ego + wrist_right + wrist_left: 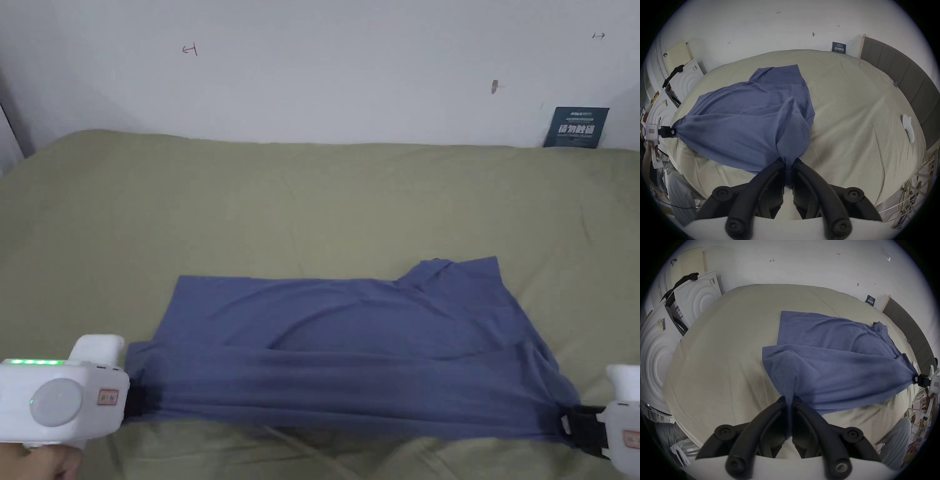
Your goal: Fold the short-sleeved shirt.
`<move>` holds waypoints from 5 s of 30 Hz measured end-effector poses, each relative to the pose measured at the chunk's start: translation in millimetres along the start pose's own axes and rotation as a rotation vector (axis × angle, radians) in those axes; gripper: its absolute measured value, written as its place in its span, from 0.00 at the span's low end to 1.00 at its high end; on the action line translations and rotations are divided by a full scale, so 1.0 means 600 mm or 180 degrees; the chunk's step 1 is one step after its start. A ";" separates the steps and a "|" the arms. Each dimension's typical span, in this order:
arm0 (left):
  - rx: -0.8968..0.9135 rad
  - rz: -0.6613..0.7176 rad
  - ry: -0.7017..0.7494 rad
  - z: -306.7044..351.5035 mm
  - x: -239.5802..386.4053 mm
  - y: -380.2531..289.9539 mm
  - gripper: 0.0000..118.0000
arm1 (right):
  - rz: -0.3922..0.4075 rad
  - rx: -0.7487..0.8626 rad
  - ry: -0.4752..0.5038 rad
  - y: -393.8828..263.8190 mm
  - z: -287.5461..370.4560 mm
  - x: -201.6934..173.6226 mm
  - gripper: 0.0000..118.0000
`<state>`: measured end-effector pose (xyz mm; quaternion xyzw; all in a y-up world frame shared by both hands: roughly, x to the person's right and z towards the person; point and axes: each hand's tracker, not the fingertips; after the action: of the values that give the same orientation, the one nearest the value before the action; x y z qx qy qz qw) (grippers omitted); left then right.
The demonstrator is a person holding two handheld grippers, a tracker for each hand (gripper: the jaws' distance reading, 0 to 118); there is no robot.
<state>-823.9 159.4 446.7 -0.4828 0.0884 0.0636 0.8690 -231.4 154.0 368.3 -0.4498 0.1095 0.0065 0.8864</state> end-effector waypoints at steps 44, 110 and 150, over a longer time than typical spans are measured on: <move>0.0057 0.0151 0.0419 -0.212 -0.014 0.210 0.74 | 0.0030 0.0551 -0.0183 0.138 -0.086 -0.061 0.01; 0.0436 -0.0211 -0.0181 0.024 -0.081 -0.190 0.02 | 0.0206 0.0098 0.0049 -0.146 0.073 -0.016 0.02; 0.2726 -0.0157 0.0062 0.360 0.149 -0.062 0.00 | 0.0336 0.2524 -0.0469 -0.021 0.287 -0.282 0.01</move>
<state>-709.3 325.8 569.9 -0.0810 0.1035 -0.0043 0.9913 -362.9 298.9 510.9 -0.0652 0.0627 0.0415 0.9950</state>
